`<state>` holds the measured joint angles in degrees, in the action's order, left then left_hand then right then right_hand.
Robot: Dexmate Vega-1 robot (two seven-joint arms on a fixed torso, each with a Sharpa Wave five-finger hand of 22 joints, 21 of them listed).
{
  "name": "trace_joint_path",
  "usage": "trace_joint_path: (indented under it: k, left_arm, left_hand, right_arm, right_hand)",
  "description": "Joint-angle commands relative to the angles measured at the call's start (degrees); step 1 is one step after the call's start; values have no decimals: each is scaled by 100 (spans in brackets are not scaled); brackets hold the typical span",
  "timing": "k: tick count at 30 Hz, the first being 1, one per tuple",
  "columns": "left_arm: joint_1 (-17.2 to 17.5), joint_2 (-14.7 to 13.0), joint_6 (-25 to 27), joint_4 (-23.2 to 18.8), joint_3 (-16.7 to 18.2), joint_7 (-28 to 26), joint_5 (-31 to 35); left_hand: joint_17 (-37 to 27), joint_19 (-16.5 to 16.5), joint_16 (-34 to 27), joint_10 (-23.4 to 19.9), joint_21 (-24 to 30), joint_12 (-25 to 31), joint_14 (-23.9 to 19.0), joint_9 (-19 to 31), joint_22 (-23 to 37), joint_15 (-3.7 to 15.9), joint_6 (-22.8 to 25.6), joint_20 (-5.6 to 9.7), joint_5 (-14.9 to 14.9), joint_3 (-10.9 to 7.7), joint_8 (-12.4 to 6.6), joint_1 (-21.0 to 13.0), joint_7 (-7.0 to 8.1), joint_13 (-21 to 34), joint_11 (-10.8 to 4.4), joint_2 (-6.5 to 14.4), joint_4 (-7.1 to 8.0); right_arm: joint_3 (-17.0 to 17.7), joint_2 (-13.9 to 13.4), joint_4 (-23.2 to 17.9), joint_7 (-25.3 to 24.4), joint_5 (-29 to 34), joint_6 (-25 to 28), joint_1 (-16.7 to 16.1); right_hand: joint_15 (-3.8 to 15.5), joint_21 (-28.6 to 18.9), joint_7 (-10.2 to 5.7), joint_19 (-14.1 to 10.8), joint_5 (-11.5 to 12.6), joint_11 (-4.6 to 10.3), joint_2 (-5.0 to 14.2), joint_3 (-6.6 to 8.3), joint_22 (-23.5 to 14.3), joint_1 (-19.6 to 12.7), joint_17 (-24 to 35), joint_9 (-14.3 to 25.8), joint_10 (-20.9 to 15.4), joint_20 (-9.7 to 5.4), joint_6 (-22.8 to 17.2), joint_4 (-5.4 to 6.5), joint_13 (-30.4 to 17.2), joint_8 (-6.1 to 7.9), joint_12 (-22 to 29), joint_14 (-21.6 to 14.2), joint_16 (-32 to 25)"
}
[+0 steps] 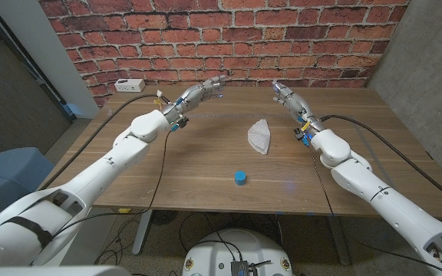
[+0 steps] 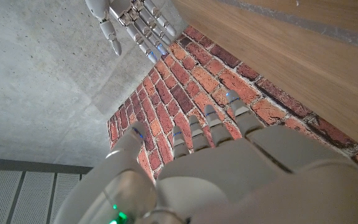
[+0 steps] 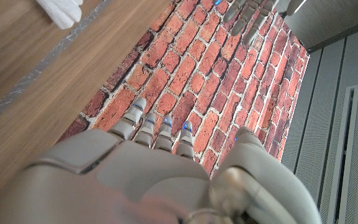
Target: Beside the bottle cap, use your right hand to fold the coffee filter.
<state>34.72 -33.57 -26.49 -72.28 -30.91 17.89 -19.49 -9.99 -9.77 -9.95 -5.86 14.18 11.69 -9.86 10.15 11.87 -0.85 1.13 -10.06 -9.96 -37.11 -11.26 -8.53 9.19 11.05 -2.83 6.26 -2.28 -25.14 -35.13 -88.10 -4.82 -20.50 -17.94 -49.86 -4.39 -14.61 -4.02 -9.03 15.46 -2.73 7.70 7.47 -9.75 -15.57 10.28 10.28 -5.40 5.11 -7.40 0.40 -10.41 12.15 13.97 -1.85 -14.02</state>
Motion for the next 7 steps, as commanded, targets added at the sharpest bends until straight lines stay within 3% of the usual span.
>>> trace_joint_path:
  k: [1, 5, 7]
  left_arm:
    - [165, -63, 178, 243, 163, 495, -821]
    - [220, -72, 404, 283, 173, 392, -860]
    - [156, 12, 496, 474, 155, 434, -925]
  left_hand:
    - [-15, 22, -29, 0, -18, 19, 10, 3, 7, -34, 30, -28, 16, -26, 8, -20, -13, 14, 33, 6, -38]
    - [-17, 21, -32, -2, -17, 20, 15, 3, 7, -41, 39, -29, 15, -27, 9, -15, -30, 15, 46, 14, -34]
    - [-20, 29, -30, 35, -19, 7, 36, 3, 8, -64, -11, -34, 15, -31, 35, -8, -45, 16, 61, 28, -24]
  right_arm:
    - [606, -184, -768, -1049, 153, 490, -683]
    - [759, -177, -1156, -1504, 404, 402, -1035]
    - [734, -91, -1286, -1709, 726, 34, -1187]
  right_hand:
    - [-3, 16, 15, -45, -26, -13, -29, 22, -20, -72, 17, 8, -65, 7, -78, -29, -13, 2, -13, -50, 5]
    - [-9, 42, 24, -20, -48, -17, -30, 29, -21, -75, 22, 8, -52, -13, -101, -34, -15, -4, -39, 15, 48]
    - [16, 53, 25, -14, -58, -16, -27, 37, -22, -82, 24, 9, -31, -7, -114, -40, -15, -7, -58, 22, 60]
